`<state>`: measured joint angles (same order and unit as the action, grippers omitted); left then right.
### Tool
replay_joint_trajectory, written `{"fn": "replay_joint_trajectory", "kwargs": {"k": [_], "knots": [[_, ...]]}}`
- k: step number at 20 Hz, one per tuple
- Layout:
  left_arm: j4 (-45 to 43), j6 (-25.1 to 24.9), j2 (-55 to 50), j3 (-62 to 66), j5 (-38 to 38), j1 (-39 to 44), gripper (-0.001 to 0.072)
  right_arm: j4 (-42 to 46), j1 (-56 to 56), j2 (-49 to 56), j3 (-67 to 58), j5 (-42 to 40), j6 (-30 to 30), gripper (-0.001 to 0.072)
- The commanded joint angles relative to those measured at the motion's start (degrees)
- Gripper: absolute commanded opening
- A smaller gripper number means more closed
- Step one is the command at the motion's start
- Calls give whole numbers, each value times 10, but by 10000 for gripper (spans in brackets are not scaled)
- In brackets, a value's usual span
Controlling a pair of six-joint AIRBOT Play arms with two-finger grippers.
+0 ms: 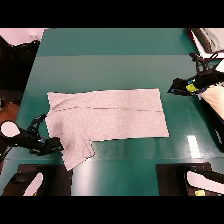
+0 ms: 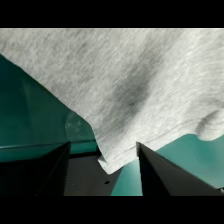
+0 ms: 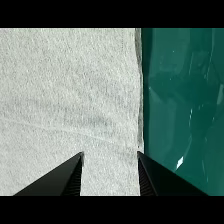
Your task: Fold the shirts.
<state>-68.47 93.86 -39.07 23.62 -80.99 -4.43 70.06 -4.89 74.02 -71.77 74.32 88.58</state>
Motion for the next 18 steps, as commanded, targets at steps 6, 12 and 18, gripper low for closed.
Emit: {"fn": "replay_joint_trajectory", "kwargs": {"k": [6, 12, 18], "knots": [[30, 34, 5, -54, 77, 0, 497, 0, 0, -1, 0, -4, -2, 400], [30, 71, 5, -67, 97, 0, 495, 0, 0, -1, 0, -4, -2, 400], [36, 98, 5, -66, 166, 0, 128, 0, 0, -1, 0, -3, -2, 400]]}}
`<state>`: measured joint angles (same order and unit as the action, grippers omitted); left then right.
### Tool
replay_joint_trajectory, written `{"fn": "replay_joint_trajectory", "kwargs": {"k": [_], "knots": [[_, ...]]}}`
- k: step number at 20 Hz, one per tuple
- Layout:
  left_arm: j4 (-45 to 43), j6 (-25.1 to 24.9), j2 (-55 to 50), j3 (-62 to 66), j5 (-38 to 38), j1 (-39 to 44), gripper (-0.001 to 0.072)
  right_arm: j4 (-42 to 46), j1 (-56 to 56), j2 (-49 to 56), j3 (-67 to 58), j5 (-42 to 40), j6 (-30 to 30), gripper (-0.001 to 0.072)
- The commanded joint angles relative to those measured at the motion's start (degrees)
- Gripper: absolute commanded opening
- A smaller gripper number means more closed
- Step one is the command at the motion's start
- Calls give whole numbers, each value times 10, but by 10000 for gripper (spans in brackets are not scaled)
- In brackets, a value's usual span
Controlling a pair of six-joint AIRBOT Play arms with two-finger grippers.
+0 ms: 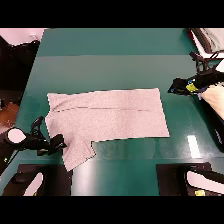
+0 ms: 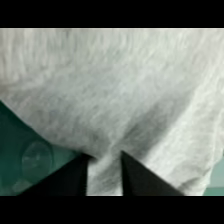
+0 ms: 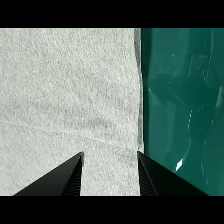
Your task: Fold the shirts.
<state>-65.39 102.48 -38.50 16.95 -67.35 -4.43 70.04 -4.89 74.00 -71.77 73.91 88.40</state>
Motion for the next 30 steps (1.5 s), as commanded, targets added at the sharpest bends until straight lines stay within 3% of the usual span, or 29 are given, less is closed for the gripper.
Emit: {"fn": "replay_joint_trajectory", "kwargs": {"k": [1, 4, 8, 12, 19, 26, 27, 28, 29, 30], "knots": [[9, 10, 0, 0, 36, 0, 22, 0, 0, 0, 0, 1, 0, 399], [21, 7, 0, 5, 37, 0, 21, 0, -1, 0, 0, 24, -4, 379], [40, -76, 0, 79, -24, 0, 21, 6, -2, -6, 18, 96, -38, 379], [39, -130, 0, 174, -53, 0, 22, 4, -37, -45, 143, 77, -45, 381], [39, -129, 0, 193, -45, 0, 22, -1, -75, -62, 319, 48, -61, 381], [39, -129, 0, 193, -47, 0, 22, -55, -71, -62, 353, 16, -74, 377], [39, -129, 0, 193, -47, 0, 22, -59, -66, -62, 353, 11, -76, 335], [39, -129, 0, 193, -47, 0, 22, -59, -58, -62, 353, 10, -79, 203], [39, -129, 0, 193, -46, 0, 22, -60, -48, -63, 353, 11, -88, 11], [37, -129, 0, 195, -44, 0, 22, -60, -39, -63, 349, 13, -90, 13]]}}
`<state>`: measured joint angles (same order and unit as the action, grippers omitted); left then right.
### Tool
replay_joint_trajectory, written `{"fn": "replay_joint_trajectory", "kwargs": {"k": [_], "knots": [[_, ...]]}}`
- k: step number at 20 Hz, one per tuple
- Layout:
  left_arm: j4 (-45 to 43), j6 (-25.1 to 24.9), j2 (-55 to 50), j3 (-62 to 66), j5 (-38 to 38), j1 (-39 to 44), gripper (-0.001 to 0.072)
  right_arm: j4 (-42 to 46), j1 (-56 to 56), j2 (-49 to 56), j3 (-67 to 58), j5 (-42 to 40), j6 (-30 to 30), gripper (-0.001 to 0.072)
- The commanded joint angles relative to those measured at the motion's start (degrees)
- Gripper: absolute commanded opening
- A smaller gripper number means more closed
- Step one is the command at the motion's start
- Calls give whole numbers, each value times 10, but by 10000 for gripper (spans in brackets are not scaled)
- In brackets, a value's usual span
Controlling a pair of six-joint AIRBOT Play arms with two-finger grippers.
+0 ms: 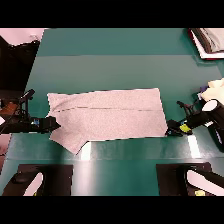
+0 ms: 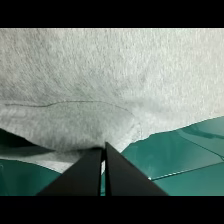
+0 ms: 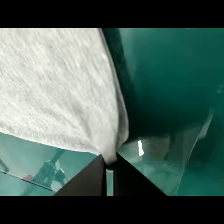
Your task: Fold the shirts.
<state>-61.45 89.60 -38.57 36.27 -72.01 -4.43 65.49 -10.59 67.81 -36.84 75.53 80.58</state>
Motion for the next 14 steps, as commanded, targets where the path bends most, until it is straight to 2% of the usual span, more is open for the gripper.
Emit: {"fn": "replay_joint_trajectory", "kwargs": {"k": [1, 6, 14], "knots": [[-8, 0, 1, 6, 7, 0, 22, -15, 29, -1, -11, 3, -12, 12], [-94, 0, 1, 87, 43, 0, 22, -15, 91, -1, -139, 7, -1, 9], [-132, -1, -13, 96, 226, 0, 22, -15, 103, 71, -322, -26, 26, 9]]}}
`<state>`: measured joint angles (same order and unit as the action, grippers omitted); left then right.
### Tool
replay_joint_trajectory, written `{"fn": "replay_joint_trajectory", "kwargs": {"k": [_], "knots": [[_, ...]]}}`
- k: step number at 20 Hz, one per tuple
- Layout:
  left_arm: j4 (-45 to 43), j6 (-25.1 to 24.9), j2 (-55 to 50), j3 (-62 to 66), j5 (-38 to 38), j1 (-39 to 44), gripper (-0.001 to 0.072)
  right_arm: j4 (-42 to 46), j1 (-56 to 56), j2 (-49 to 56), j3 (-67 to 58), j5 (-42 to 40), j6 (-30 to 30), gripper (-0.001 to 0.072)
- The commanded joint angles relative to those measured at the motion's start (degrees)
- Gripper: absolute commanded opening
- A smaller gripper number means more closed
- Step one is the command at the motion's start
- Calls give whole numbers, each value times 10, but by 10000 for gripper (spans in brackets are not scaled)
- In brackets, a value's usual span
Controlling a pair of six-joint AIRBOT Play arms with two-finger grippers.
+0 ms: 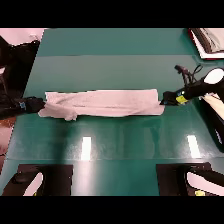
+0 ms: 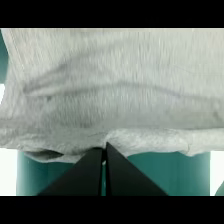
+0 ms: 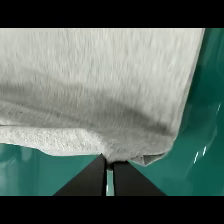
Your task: Fold the shirts.
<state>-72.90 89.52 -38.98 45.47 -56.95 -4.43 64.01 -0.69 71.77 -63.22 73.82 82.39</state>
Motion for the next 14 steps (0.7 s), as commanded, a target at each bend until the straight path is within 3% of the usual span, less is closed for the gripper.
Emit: {"fn": "replay_joint_trajectory", "kwargs": {"k": [1, 11, 12, 13, 14], "knots": [[-17, 0, -24, 3, 88, 0, 22, 0, 3, 45, -72, -15, 11, 9], [-12, 5, -196, 4, 258, 0, 23, -1, 3, 158, -140, -94, 11, 14], [-12, 5, -203, 5, 266, 0, 25, -3, 3, 169, -149, -94, 11, 45], [-12, 6, -206, 8, 270, 0, 175, -15, 3, 178, -156, -94, 11, 239], [-9, 8, -206, 9, 278, 0, 449, -34, 3, 186, -165, -94, 11, 428]]}}
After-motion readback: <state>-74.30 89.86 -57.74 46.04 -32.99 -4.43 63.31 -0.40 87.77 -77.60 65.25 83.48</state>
